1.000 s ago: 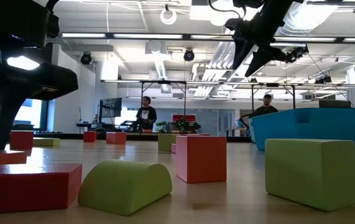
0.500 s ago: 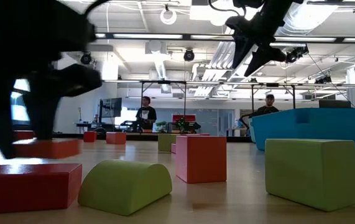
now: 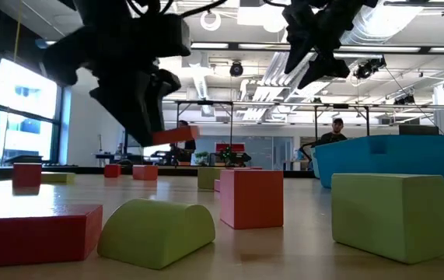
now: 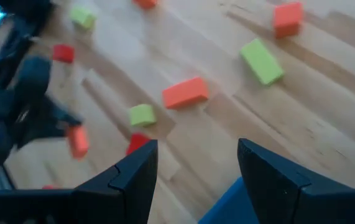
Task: Sort & place blocks by color
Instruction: Put the orange wooden block into the blue bin
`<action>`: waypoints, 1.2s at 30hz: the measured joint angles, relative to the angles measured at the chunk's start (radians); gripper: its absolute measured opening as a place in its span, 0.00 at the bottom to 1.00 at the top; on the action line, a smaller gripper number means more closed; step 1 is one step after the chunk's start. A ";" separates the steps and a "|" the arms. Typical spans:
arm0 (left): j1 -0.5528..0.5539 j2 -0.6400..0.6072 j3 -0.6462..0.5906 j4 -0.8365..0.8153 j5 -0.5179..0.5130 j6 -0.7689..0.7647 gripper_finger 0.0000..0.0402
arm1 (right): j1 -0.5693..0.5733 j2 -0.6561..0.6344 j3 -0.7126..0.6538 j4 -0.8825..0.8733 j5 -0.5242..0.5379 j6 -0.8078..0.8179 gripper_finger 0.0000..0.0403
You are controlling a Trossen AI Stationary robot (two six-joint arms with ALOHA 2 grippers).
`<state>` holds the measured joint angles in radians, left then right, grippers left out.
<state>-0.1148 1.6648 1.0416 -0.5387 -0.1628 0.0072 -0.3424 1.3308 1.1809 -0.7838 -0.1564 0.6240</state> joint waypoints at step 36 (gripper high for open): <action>0.357 -0.017 0.236 0.323 -0.174 0.258 0.24 | -0.018 0.002 0.000 0.296 -0.039 0.004 0.52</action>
<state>0.2420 1.6478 1.2780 -0.2153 -0.3365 0.2655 -0.3603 1.3323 1.1809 -0.4881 -0.1956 0.6284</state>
